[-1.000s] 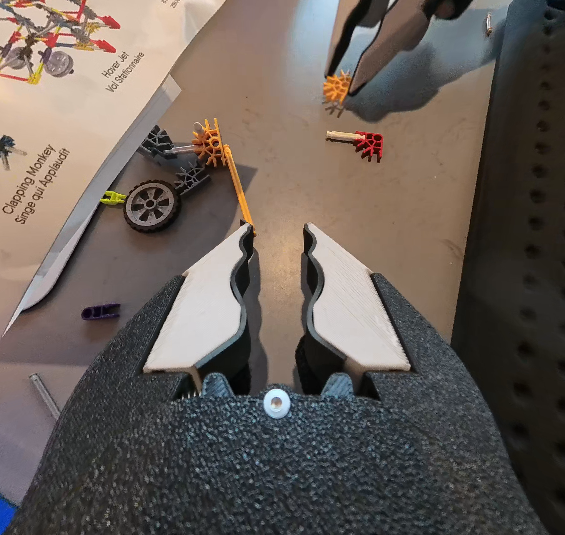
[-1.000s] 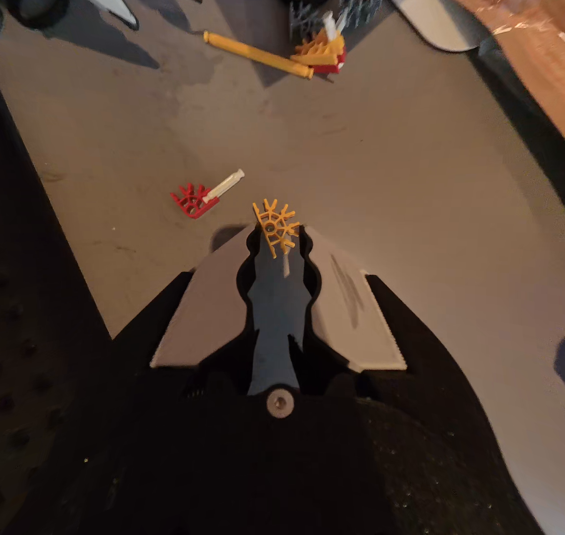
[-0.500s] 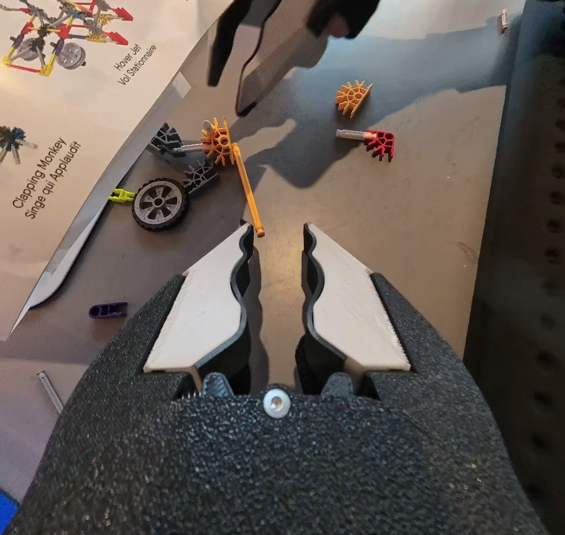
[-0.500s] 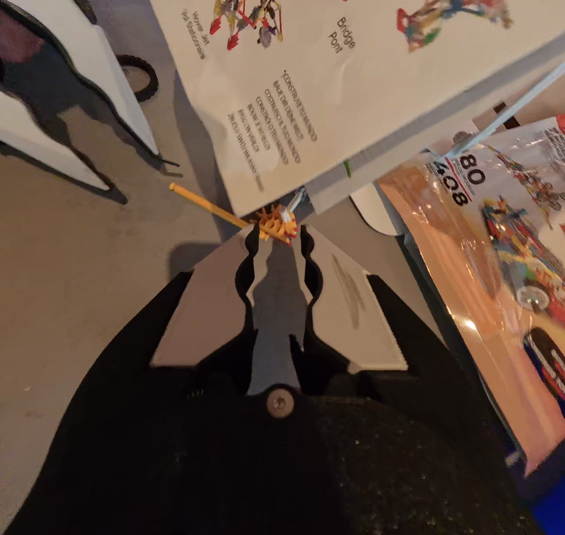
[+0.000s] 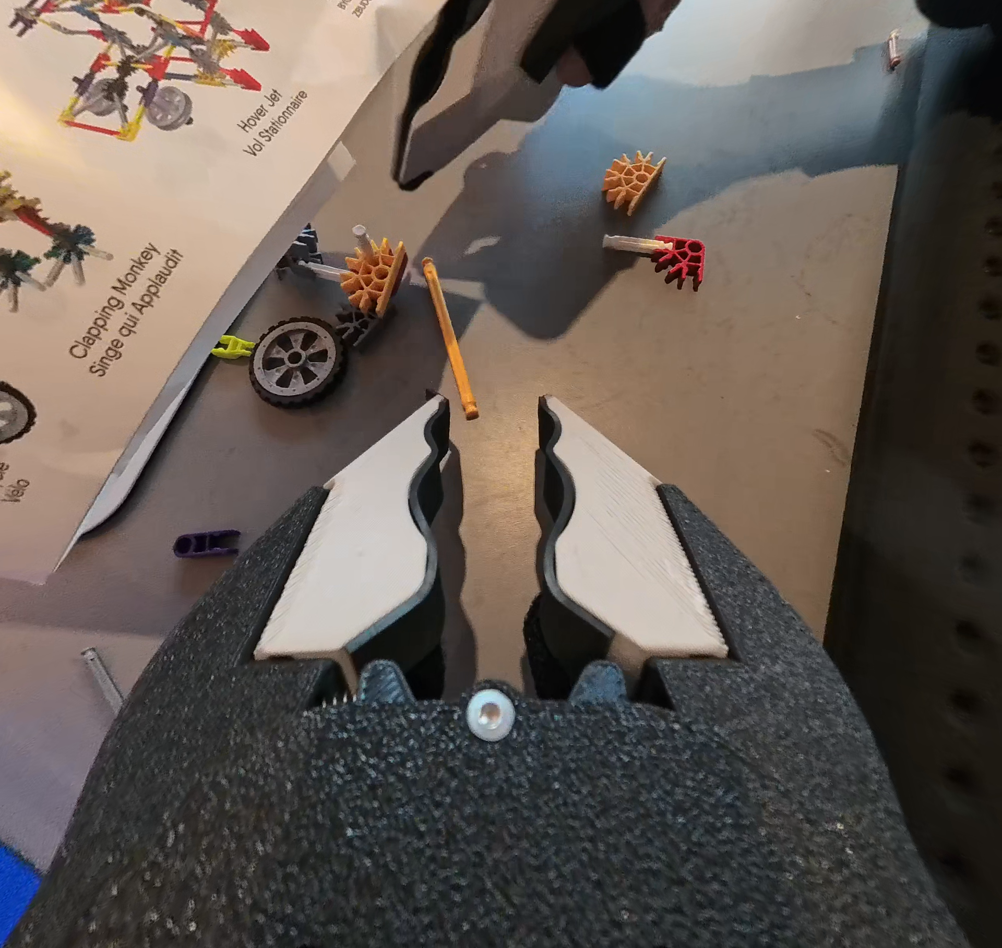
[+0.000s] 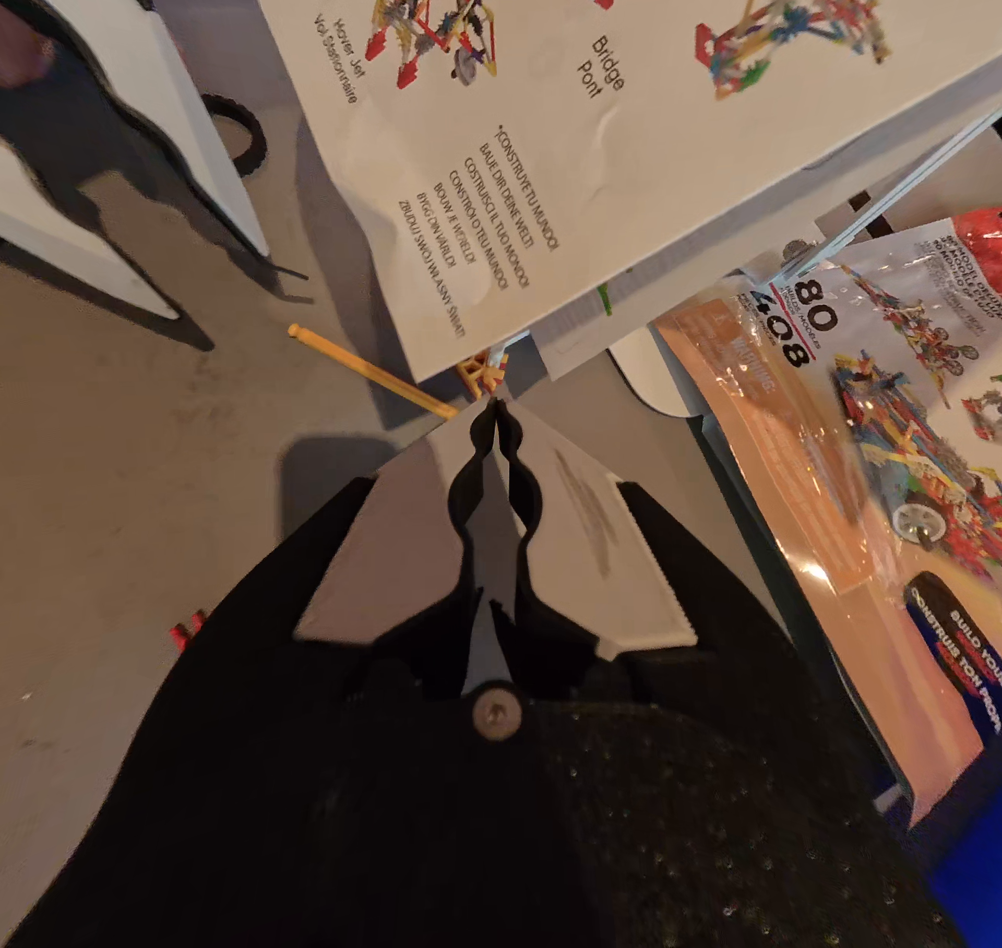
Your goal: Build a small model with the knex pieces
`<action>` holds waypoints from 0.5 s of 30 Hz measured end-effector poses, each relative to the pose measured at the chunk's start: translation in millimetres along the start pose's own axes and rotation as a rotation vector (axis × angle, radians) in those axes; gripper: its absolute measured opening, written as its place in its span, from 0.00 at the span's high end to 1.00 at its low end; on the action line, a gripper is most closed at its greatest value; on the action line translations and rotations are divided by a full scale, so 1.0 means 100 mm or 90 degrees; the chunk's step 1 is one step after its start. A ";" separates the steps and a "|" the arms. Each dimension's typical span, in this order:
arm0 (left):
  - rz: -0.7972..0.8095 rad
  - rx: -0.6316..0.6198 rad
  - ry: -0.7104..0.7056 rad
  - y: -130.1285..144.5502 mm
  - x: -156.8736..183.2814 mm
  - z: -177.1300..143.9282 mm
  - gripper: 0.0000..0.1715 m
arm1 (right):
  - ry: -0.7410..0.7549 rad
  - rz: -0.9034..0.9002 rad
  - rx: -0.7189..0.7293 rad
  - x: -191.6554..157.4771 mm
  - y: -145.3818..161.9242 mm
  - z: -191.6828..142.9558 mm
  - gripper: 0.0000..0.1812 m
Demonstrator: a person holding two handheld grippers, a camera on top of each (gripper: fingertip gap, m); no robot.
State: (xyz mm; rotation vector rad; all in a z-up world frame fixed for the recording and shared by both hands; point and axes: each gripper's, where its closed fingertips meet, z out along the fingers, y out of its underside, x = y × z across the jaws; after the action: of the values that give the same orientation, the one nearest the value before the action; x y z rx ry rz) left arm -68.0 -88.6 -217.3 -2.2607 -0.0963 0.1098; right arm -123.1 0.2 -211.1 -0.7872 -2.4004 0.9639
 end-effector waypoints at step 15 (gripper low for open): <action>0.004 -0.004 0.000 0.01 0.00 0.04 0.82 | -0.035 0.023 0.032 0.01 -0.13 0.31 0.97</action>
State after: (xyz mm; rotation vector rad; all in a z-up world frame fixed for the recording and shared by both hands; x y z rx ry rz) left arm -68.6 -85.9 -220.6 -2.2674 -0.0906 0.1133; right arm -146.3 -21.5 -221.8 -0.7976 -2.4066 1.0679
